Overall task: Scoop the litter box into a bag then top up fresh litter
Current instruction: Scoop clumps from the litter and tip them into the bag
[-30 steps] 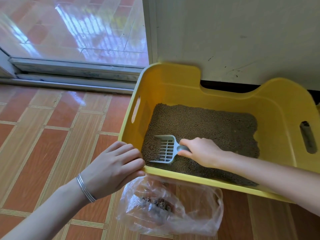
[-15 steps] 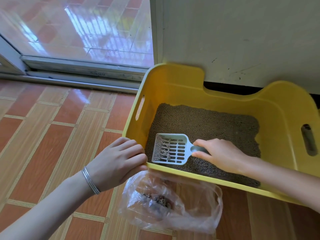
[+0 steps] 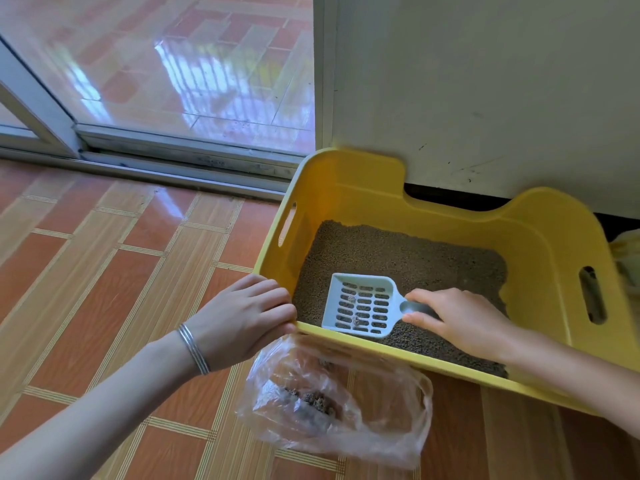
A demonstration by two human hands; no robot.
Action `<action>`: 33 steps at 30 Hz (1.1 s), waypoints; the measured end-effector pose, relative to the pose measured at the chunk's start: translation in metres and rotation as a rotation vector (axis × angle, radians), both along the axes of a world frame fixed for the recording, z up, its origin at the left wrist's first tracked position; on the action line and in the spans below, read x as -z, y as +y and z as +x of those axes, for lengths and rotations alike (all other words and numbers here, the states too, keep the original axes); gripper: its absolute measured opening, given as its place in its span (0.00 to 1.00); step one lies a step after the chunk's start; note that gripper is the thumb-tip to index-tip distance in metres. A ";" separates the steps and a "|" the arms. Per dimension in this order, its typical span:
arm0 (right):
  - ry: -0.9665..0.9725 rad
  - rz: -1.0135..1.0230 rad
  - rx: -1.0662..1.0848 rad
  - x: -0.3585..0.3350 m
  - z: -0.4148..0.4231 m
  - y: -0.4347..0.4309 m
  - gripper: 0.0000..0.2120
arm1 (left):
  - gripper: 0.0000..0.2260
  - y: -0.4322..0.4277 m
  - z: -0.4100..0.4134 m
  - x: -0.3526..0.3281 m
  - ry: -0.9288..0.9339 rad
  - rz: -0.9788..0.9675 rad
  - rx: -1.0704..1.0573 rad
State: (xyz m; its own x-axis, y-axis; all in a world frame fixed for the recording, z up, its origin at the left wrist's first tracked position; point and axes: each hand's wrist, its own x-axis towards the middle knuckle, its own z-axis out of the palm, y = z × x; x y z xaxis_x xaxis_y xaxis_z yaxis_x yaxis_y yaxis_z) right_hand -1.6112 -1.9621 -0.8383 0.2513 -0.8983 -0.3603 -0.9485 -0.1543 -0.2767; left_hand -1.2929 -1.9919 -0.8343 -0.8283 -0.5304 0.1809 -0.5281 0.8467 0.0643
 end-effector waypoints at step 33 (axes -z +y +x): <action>0.046 -0.366 -0.150 -0.054 0.036 0.104 0.15 | 0.19 0.082 0.020 0.011 -0.411 0.343 -0.579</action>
State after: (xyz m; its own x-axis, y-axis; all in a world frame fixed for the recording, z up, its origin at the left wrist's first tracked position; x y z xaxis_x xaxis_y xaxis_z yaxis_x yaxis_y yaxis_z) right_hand -1.5750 -1.8577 -0.7844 0.3805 -0.9240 -0.0368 -0.9181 -0.3727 -0.1349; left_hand -1.2734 -1.9095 -0.8452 -0.3680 -0.8685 -0.3320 -0.9172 0.3977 -0.0235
